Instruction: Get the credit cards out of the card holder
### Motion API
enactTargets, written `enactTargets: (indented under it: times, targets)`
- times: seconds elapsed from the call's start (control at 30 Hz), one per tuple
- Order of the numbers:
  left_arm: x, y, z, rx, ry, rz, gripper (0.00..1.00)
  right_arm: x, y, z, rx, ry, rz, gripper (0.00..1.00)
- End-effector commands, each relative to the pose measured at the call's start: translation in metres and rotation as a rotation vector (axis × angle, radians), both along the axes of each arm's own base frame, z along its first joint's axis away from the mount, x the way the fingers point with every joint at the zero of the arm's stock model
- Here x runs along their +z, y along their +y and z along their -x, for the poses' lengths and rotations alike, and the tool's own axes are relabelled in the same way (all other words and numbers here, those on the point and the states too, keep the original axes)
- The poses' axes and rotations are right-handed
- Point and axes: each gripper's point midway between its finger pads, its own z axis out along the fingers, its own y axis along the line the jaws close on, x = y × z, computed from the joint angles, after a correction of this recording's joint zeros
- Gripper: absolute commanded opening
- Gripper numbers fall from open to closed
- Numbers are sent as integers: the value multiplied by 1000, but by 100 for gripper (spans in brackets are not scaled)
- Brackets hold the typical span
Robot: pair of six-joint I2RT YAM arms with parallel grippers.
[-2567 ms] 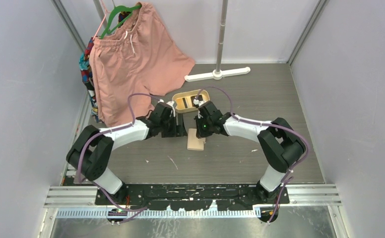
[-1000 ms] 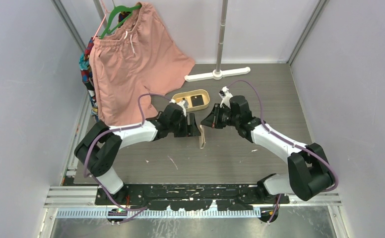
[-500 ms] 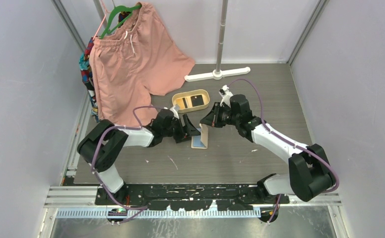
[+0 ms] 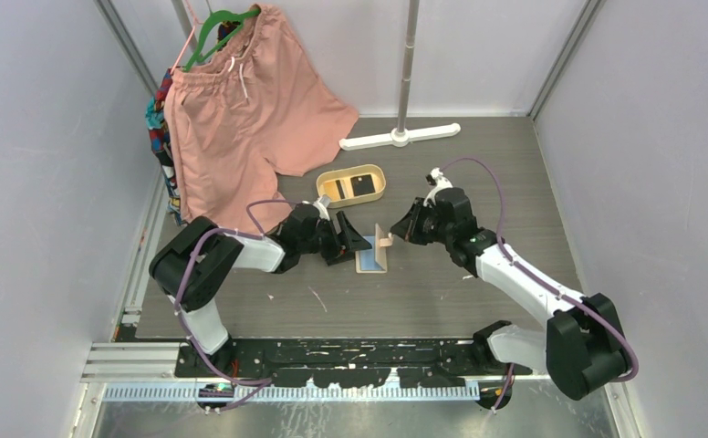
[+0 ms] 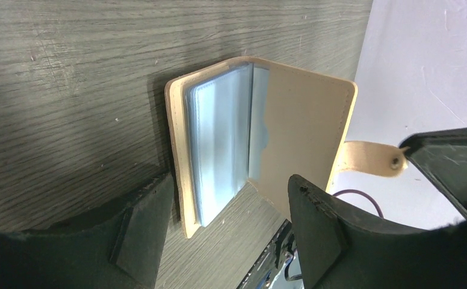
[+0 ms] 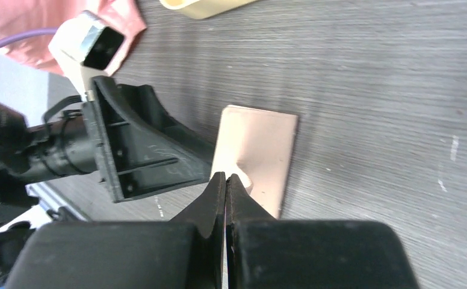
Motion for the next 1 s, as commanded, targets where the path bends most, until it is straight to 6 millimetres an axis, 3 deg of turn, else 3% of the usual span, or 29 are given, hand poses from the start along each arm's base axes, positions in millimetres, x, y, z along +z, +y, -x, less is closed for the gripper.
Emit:
enactTargets:
  times: [0.0,0.37,0.63,0.97]
  targets:
    - [15,-3,-4,0,-42,25,70,-18,-28,3,-106,38,85,1]
    - [16,-4,-6,6,-49,29,66,-58,-72,8,-264,155,298,1]
    - [18,-3,-6,16,-48,41,63,-77,-83,11,-301,228,369,1]
    - [17,-8,-5,25,-21,103,56,-83,-84,12,-300,242,373,1]
